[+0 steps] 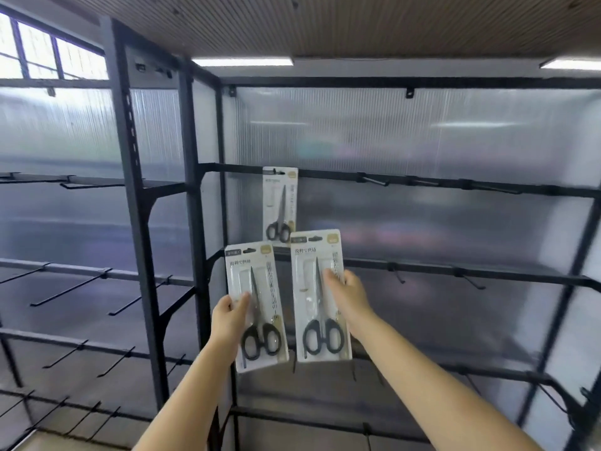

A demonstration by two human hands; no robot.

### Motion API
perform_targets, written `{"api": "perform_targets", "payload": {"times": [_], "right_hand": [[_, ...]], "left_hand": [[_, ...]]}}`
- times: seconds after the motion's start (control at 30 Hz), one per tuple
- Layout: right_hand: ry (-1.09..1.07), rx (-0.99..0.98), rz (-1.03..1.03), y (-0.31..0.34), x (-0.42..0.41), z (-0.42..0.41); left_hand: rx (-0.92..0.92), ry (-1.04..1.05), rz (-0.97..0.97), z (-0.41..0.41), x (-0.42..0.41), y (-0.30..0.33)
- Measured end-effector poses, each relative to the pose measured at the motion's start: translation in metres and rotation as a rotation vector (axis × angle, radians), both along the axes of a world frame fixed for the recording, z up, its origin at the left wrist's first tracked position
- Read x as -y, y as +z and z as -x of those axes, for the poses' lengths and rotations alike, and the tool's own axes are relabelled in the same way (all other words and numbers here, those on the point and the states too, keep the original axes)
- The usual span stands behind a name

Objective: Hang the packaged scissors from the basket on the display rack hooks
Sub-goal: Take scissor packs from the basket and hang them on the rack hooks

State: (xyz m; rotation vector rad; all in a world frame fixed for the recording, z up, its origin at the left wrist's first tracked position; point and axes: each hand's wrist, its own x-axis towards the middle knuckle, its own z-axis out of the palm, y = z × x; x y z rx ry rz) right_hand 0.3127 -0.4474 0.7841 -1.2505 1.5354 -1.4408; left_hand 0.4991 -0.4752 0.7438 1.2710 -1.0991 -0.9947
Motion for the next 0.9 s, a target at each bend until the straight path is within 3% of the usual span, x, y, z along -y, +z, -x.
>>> {"api": "perform_targets", "payload": {"times": [0.47, 0.9], "right_hand": [[-0.105, -0.076, 0.189, 0.097, 0.133, -0.066], [-0.164, -0.078, 0.156, 0.087, 0.182, -0.069]], "left_hand": [[0.081, -0.035, 0.193, -0.051, 0.074, 0.072], [0.064, -0.068, 0.163, -0.06, 0.112, 0.063]]}}
